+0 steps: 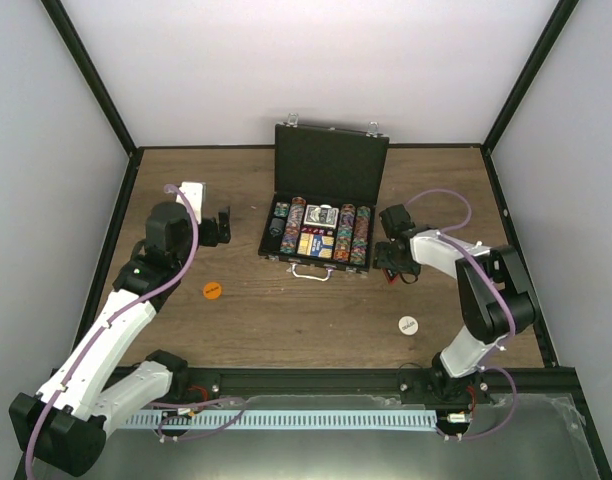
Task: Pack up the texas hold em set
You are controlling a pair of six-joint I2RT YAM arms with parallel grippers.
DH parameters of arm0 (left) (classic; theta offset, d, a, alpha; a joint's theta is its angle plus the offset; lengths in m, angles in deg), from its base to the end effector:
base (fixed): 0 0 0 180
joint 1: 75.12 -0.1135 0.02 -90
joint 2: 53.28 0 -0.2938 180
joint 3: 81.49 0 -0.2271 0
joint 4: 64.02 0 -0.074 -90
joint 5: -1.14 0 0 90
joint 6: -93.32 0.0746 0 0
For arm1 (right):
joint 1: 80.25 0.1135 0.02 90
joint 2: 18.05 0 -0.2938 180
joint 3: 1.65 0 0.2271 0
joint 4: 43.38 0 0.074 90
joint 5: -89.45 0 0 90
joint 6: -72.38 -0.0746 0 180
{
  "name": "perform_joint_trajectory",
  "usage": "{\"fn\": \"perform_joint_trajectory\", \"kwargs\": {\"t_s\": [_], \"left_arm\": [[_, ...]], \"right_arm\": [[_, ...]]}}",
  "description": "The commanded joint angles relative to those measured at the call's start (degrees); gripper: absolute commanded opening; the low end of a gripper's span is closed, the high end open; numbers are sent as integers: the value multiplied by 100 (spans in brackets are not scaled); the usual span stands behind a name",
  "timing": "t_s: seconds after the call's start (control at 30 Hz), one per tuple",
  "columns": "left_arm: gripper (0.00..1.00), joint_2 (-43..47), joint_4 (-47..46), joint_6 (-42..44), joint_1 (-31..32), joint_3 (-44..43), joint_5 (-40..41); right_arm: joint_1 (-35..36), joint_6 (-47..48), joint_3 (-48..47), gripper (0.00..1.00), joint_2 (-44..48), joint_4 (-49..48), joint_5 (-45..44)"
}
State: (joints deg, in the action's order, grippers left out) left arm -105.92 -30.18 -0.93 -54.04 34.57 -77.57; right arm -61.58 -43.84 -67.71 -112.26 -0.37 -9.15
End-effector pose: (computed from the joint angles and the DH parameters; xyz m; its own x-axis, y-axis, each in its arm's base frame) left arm 0.1922 -0.0584 0.3351 -0.3703 0.0649 -0.9266 0.1570 0.9876 0.0064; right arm 0.2779 0.0821 0.1595 -0.9240 0.1489 -0.3522 0.1532 0.9881 0.0157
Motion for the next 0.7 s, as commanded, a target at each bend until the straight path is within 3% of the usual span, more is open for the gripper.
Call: {"fn": "perform_joint_trajectory", "kwargs": {"t_s": [0.0, 0.33, 0.67], "left_arm": [[100, 74, -122, -15, -20, 37, -33], [100, 48, -131, -14, -17, 41, -46], [100, 31, -128, -15, -23, 47, -9]], "right_arm": [[99, -120, -75, 64, 378, 351, 15], [493, -22, -967, 64, 923, 499, 154], [1633, -144, -2538, 62, -787, 148, 566]]}}
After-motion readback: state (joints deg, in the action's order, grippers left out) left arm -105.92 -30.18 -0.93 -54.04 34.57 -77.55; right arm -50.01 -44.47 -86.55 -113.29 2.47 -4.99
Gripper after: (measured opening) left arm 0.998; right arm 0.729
